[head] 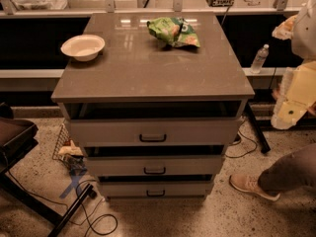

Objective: Open middle drawer

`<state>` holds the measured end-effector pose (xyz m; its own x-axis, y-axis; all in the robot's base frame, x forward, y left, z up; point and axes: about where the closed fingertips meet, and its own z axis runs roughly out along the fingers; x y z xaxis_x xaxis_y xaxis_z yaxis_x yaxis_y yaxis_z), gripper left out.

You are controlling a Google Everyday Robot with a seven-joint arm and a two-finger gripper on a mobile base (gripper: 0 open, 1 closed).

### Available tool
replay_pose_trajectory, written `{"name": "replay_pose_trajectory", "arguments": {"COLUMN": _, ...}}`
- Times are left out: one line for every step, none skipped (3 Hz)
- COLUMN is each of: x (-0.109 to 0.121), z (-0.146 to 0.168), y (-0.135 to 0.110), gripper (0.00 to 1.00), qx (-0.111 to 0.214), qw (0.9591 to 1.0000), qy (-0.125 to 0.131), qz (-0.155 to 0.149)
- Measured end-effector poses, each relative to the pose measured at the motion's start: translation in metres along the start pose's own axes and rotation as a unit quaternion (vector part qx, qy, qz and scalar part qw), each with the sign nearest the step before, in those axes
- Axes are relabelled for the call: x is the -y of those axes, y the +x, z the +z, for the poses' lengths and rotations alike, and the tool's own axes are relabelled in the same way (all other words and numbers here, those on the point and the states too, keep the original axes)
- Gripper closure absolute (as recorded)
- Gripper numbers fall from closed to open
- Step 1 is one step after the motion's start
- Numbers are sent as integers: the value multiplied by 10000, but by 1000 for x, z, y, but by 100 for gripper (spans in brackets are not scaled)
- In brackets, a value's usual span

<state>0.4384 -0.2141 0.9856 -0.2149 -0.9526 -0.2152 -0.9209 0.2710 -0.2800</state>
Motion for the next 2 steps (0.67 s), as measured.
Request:
{"name": "replay_pose_trajectory", "arguments": {"x": 0, "z": 0, "y": 0, "gripper": 0, "qx": 0, "qw": 10000, "qy": 1, "qz": 0}}
{"name": "replay_pose_trajectory", "arguments": {"x": 0, "z": 11, "y": -1, "gripper": 0, "qx": 95, "qw": 9997, "qy": 120, "qz": 165}}
